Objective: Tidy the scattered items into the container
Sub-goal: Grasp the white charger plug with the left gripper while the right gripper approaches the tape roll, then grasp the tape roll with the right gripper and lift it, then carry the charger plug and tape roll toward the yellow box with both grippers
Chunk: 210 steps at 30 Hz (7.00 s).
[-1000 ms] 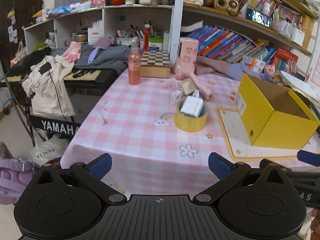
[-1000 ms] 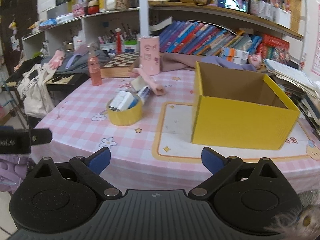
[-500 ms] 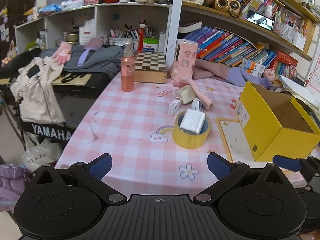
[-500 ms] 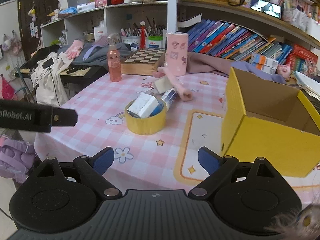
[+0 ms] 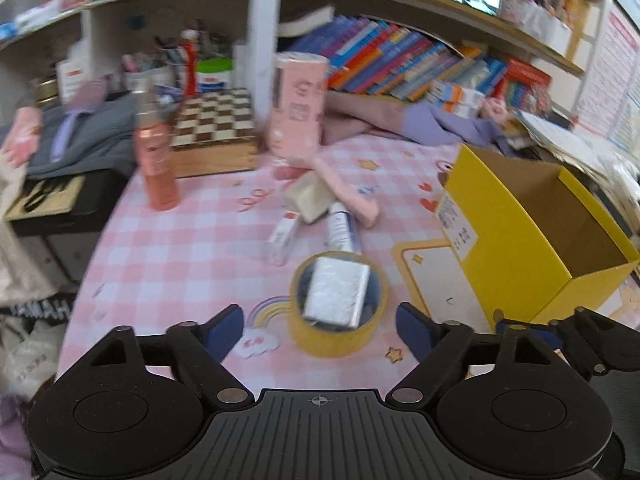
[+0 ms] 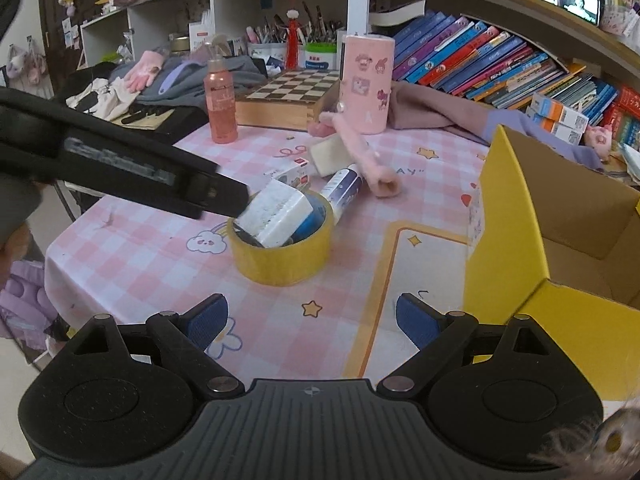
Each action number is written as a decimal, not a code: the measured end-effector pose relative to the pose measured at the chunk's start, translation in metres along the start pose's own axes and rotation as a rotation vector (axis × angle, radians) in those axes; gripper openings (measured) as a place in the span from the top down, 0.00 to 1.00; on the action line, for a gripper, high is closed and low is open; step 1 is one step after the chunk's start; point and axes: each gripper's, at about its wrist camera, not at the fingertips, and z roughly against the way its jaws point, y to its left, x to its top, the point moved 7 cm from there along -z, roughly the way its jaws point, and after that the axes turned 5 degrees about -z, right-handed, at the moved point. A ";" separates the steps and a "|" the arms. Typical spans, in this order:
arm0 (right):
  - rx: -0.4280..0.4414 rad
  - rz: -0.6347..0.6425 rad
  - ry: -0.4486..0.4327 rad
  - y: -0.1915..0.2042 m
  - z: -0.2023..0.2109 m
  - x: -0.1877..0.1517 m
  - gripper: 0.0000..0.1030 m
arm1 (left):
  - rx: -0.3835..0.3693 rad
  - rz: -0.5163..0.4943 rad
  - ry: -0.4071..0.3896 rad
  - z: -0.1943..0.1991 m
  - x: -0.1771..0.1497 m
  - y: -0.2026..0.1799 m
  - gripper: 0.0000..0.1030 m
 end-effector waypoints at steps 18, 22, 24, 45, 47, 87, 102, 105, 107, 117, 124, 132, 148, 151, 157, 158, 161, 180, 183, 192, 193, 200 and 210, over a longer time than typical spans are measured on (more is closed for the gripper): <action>0.042 -0.003 0.064 -0.006 -0.048 0.013 0.10 | -0.059 -0.150 0.157 -0.075 0.014 -0.012 0.51; 0.052 0.004 0.074 -0.005 -0.056 0.015 0.10 | -0.064 -0.134 0.171 -0.081 0.013 -0.009 0.58; 0.055 0.009 0.075 -0.004 -0.060 0.017 0.10 | -0.072 -0.109 0.160 -0.078 0.014 -0.007 0.58; 0.094 0.148 0.137 0.029 -0.113 0.037 0.10 | 0.111 0.253 0.038 -0.007 0.004 0.086 0.58; 0.091 0.156 0.145 0.029 -0.118 0.037 0.10 | 0.107 0.262 0.045 -0.008 0.001 0.086 0.58; 0.059 0.158 -0.134 0.021 -0.025 0.098 0.12 | 0.045 0.296 -0.137 0.046 0.011 0.069 0.58; 0.090 0.026 -0.162 0.027 0.035 0.075 0.12 | -0.015 0.277 -0.180 0.085 -0.015 0.052 0.58; 0.094 0.023 -0.160 0.031 0.047 0.064 0.12 | -0.029 0.279 -0.183 0.092 -0.024 0.048 0.58; 0.090 0.020 -0.149 0.034 0.054 0.056 0.12 | -0.038 0.283 -0.182 0.097 -0.032 0.046 0.58; 0.082 0.014 -0.117 0.047 0.086 0.012 0.12 | -0.051 0.308 -0.172 0.124 -0.067 0.035 0.58; 0.073 -0.027 -0.103 0.046 0.106 -0.016 0.12 | -0.059 0.289 -0.164 0.140 -0.085 0.020 0.58; 0.051 -0.074 -0.073 0.043 0.121 -0.044 0.12 | -0.091 0.261 -0.137 0.148 -0.101 0.004 0.58; -0.067 -0.160 -0.055 0.006 0.148 -0.065 0.12 | -0.224 0.174 -0.112 0.137 -0.093 -0.041 0.58; -0.088 -0.175 -0.054 -0.002 0.153 -0.069 0.12 | -0.246 0.153 -0.106 0.133 -0.091 -0.050 0.58; -0.125 -0.212 -0.049 -0.019 0.162 -0.079 0.12 | -0.286 0.116 -0.094 0.126 -0.086 -0.070 0.58; -0.133 -0.223 -0.048 -0.023 0.164 -0.082 0.12 | -0.293 0.107 -0.090 0.125 -0.085 -0.074 0.58; -0.154 -0.253 -0.053 -0.033 0.169 -0.086 0.12 | -0.312 0.077 -0.083 0.122 -0.082 -0.086 0.58; -0.311 -0.400 -0.064 -0.097 0.209 -0.123 0.12 | -0.452 -0.092 -0.037 0.108 -0.073 -0.166 0.58; -0.335 -0.413 -0.078 -0.106 0.217 -0.126 0.12 | -0.472 -0.112 -0.035 0.107 -0.071 -0.177 0.58; -0.374 -0.423 -0.101 -0.123 0.231 -0.127 0.12 | -0.509 -0.158 -0.014 0.105 -0.069 -0.206 0.58; -0.376 -0.427 -0.102 -0.125 0.232 -0.129 0.12 | -0.513 -0.165 -0.012 0.105 -0.069 -0.209 0.58; -0.400 -0.468 -0.104 -0.139 0.239 -0.137 0.12 | -0.536 -0.198 -0.002 0.102 -0.068 -0.228 0.58; -0.422 -0.491 -0.099 -0.149 0.243 -0.142 0.12 | -0.563 -0.227 -0.002 0.099 -0.065 -0.243 0.58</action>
